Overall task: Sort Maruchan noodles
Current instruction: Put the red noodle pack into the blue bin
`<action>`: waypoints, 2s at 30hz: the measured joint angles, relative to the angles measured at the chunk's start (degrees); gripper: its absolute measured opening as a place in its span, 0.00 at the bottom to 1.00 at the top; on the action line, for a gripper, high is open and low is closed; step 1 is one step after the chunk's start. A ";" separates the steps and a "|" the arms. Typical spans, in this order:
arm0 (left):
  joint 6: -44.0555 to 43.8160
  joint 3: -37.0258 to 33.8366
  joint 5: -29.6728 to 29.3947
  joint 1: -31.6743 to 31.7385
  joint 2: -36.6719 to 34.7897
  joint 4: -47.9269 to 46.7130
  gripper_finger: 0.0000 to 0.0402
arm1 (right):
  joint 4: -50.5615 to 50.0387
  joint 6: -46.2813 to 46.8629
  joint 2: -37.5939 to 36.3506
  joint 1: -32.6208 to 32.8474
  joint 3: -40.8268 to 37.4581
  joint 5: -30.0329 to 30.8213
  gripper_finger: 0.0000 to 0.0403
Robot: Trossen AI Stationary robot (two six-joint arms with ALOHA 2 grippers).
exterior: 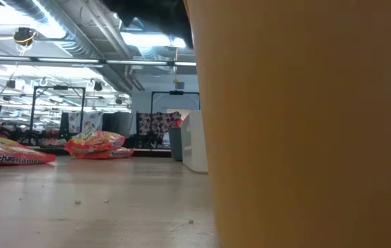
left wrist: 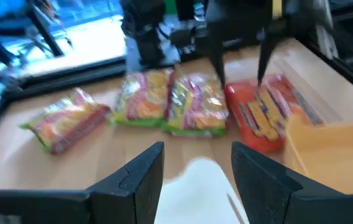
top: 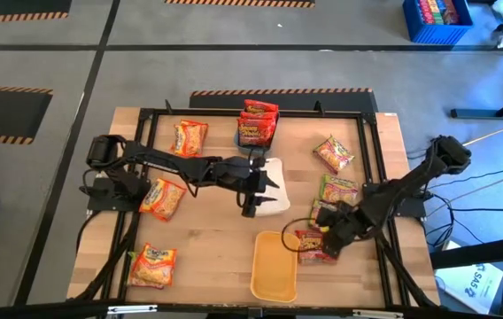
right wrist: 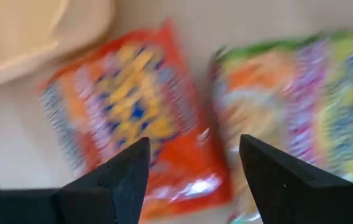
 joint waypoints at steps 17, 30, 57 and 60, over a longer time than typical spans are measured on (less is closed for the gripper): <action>2.00 0.09 1.47 -4.50 2.92 8.78 0.45 | 15.24 56.07 0.11 24.07 -11.19 16.50 0.58; -3.02 19.00 2.57 -4.76 20.08 -1.30 0.45 | 33.84 64.15 0.47 30.82 -22.95 30.04 0.58; -3.56 34.83 3.63 -4.72 33.97 -15.38 0.45 | 43.70 58.66 4.28 21.55 -27.04 38.95 0.58; -3.53 34.83 3.57 -4.72 33.94 -15.44 0.45 | 43.87 58.54 4.28 21.23 -27.04 40.31 0.55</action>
